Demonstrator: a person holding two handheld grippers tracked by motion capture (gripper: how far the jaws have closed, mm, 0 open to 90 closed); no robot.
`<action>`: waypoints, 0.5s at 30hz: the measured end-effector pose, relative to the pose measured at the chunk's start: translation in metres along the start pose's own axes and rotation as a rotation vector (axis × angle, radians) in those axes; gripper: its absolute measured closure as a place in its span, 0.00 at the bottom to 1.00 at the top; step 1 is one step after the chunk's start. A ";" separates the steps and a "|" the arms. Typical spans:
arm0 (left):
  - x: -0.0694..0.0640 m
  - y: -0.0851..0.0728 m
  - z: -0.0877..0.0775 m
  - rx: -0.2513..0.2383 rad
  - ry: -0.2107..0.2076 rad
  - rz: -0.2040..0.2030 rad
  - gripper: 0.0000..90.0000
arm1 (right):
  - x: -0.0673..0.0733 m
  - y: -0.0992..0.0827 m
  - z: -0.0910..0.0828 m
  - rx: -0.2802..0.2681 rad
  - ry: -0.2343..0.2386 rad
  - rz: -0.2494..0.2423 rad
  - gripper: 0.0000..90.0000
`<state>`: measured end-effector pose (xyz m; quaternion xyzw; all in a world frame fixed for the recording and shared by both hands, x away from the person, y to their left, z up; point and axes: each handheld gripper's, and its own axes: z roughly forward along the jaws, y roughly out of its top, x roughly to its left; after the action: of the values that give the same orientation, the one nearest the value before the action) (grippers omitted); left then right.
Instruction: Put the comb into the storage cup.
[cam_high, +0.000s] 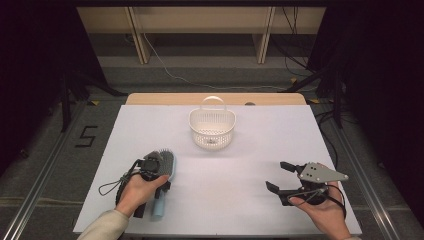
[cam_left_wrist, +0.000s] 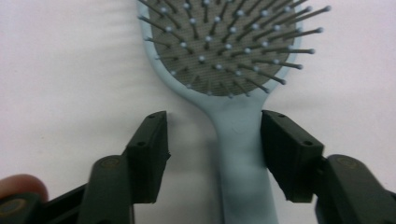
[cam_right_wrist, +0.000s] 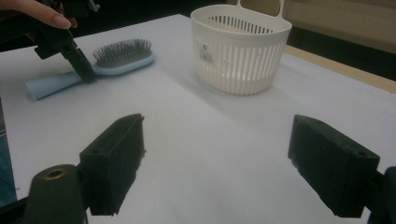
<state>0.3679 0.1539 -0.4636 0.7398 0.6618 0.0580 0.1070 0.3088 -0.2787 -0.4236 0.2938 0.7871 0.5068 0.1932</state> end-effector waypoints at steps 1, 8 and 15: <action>-0.001 0.000 0.000 -0.001 0.003 0.003 0.49 | 0.000 0.000 0.000 0.000 0.000 -0.001 0.21; -0.002 0.001 0.000 0.006 -0.005 0.011 0.54 | 0.000 0.000 0.000 0.000 0.000 -0.001 0.22; -0.004 0.002 0.000 0.007 -0.005 0.006 0.59 | 0.000 0.000 0.000 0.001 0.001 0.000 0.22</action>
<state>0.3695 0.1499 -0.4625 0.7423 0.6595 0.0540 0.1060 0.3091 -0.2787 -0.4238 0.2937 0.7875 0.5064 0.1926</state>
